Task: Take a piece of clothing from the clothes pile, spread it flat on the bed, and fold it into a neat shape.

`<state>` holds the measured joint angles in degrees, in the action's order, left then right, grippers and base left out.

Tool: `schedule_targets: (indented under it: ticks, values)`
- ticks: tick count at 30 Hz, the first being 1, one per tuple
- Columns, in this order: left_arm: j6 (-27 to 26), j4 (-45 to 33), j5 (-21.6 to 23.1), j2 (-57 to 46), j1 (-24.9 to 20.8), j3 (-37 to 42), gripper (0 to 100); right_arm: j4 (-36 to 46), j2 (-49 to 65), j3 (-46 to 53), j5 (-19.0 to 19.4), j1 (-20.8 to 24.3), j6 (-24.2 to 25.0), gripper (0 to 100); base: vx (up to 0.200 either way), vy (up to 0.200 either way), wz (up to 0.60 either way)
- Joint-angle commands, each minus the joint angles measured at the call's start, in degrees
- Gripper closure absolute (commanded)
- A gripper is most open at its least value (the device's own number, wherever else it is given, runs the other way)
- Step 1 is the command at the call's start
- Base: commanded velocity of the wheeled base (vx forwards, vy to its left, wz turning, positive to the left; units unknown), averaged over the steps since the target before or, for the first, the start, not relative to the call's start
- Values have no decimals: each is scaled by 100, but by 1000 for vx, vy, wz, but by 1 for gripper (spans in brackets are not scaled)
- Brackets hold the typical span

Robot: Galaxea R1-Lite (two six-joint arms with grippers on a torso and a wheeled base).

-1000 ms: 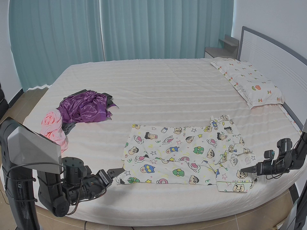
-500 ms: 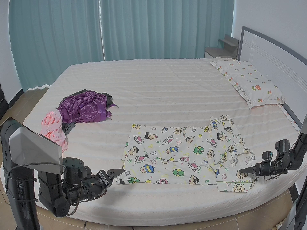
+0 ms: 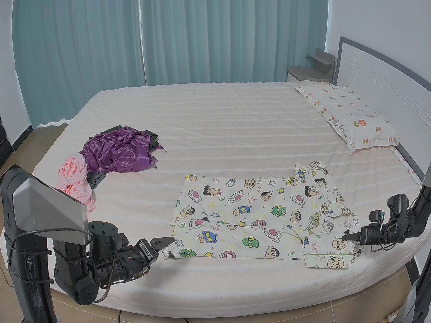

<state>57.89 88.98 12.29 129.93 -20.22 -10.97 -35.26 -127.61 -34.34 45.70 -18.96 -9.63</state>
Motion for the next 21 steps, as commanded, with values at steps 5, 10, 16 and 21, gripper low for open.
schedule_targets:
  ticks: [5,10,16,21]
  values:
    - [3,58,2,6,1,-1,0,10,325,-222,-53,32,269,100,0,0,0]
    - [3,49,2,6,1,-1,0,10,254,-459,-114,59,471,100,0,0,0]
    - [3,58,2,6,1,-1,0,27,26,-837,-369,147,480,100,0,0,0]
    - [3,58,-7,6,1,-1,0,19,-203,-1083,-501,243,480,100,0,0,0]
